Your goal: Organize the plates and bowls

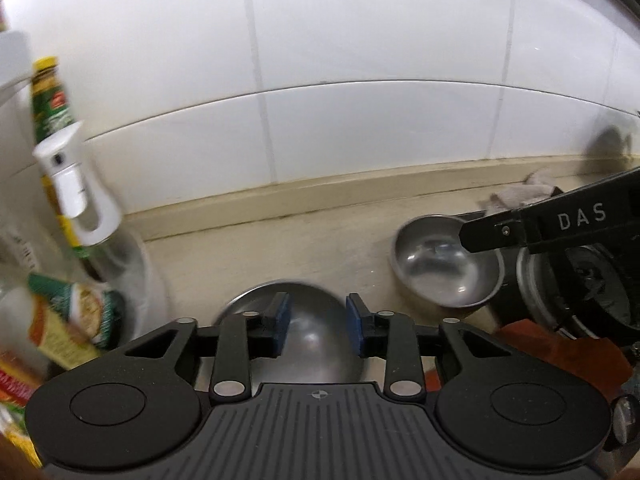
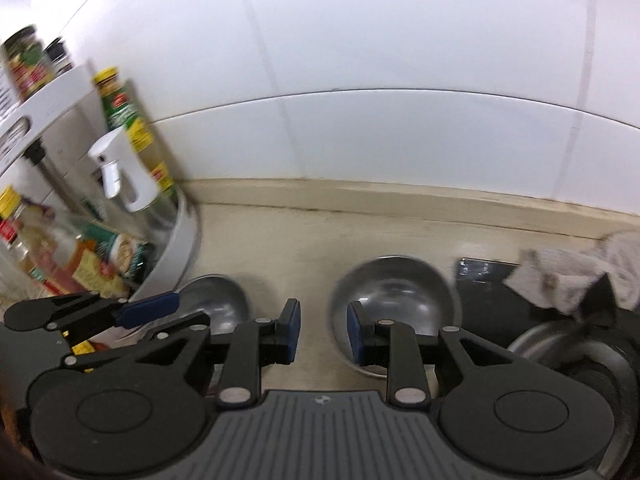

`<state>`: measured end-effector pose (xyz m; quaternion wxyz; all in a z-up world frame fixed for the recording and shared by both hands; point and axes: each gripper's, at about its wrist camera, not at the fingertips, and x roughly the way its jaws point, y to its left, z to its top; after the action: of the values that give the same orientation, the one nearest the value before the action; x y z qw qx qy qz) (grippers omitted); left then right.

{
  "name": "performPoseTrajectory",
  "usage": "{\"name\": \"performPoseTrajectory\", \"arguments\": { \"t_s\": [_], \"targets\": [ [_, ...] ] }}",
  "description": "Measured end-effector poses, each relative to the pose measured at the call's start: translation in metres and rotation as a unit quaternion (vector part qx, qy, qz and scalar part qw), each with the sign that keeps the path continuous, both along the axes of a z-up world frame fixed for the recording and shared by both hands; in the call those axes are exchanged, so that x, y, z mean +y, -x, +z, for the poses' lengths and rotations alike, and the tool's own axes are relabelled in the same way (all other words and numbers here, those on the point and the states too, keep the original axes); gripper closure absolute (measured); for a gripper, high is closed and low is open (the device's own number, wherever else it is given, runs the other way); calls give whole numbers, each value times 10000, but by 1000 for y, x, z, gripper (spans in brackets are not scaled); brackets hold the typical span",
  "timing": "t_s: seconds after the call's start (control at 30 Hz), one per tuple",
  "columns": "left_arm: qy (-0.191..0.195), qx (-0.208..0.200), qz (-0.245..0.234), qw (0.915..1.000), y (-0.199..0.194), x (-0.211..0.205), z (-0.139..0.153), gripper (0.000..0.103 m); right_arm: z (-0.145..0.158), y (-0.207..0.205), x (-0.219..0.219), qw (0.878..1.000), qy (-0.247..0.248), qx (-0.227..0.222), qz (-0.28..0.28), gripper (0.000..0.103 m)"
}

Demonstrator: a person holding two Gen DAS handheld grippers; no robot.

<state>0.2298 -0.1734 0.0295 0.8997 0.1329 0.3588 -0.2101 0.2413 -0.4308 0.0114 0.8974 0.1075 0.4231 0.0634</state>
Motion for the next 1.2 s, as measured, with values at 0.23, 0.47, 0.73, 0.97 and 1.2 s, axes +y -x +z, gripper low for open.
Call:
{"name": "performPoseTrajectory", "arguments": {
  "t_s": [0.23, 0.47, 0.73, 0.97, 1.2],
  "targets": [
    [29, 271, -174, 9995, -13, -39, -17, 58, -16, 4, -38, 9991, -37, 203, -362, 82],
    [206, 632, -222, 9975, -34, -62, -30, 51, -36, -9, -70, 9972, -169, 366, -632, 82],
    [106, 892, -390, 9952, -50, -84, -50, 49, -63, -26, -80, 9955, -313, 669, -596, 81],
    [66, 1045, -403, 9937, -60, -88, -65, 51, -81, -34, -82, 9936, -502, 863, -528, 81],
    [6, 1013, -413, 9940, -63, -91, -72, 55, -87, -37, -82, 9939, -455, 897, -450, 81]
  ]
}}
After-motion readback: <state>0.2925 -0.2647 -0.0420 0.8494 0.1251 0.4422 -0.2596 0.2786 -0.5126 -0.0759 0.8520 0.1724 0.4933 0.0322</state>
